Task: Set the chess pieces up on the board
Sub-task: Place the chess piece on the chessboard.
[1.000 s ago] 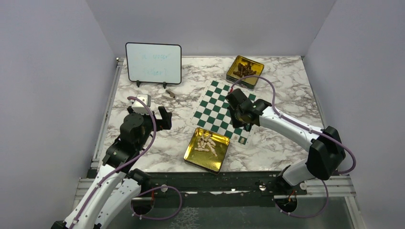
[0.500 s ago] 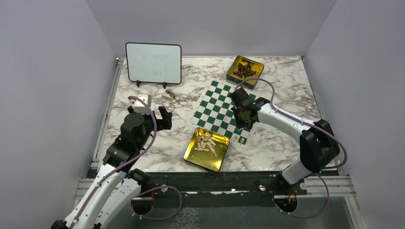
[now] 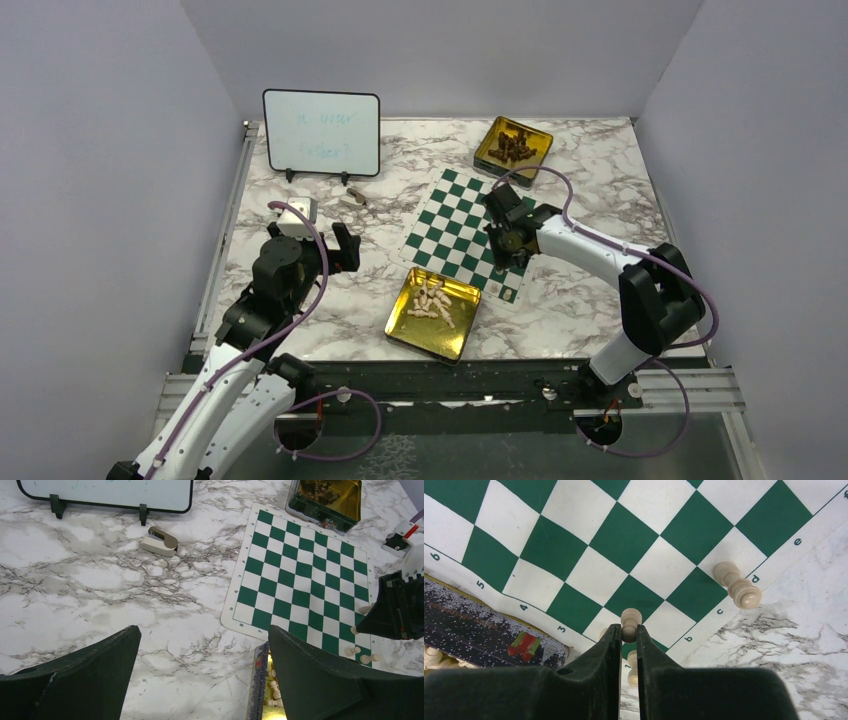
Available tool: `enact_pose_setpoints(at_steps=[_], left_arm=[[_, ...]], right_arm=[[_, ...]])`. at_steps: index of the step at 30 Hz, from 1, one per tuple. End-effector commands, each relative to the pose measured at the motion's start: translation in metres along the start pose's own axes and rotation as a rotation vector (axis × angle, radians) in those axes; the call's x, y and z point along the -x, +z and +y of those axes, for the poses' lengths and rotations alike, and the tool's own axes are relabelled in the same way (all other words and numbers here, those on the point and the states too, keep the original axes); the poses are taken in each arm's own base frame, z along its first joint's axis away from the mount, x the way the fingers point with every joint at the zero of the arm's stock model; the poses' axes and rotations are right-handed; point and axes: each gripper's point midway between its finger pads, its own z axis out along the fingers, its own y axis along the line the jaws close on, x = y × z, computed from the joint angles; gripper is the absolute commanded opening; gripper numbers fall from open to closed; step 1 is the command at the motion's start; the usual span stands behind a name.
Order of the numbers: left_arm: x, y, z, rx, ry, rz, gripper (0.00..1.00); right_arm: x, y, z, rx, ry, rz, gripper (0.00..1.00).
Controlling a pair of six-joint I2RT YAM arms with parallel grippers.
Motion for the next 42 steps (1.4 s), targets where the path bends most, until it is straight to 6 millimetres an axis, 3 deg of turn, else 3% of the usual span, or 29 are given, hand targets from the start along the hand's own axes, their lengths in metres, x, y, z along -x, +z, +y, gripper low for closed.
enact_pose_setpoints(at_steps=[1,30,42], left_arm=[[0.005,0.000,-0.003,-0.015,0.006,-0.024,0.99],[0.005,0.000,-0.002,-0.010,0.005,-0.026,0.99],[0.005,0.000,-0.002,-0.010,0.006,-0.025,0.99]], right_arm=[[-0.004,0.007,0.002,0.027,0.001,0.013,0.17],[-0.012,0.021,0.001,0.021,0.007,0.056,0.19],[-0.012,0.020,0.001,0.024,0.006,0.052,0.31]])
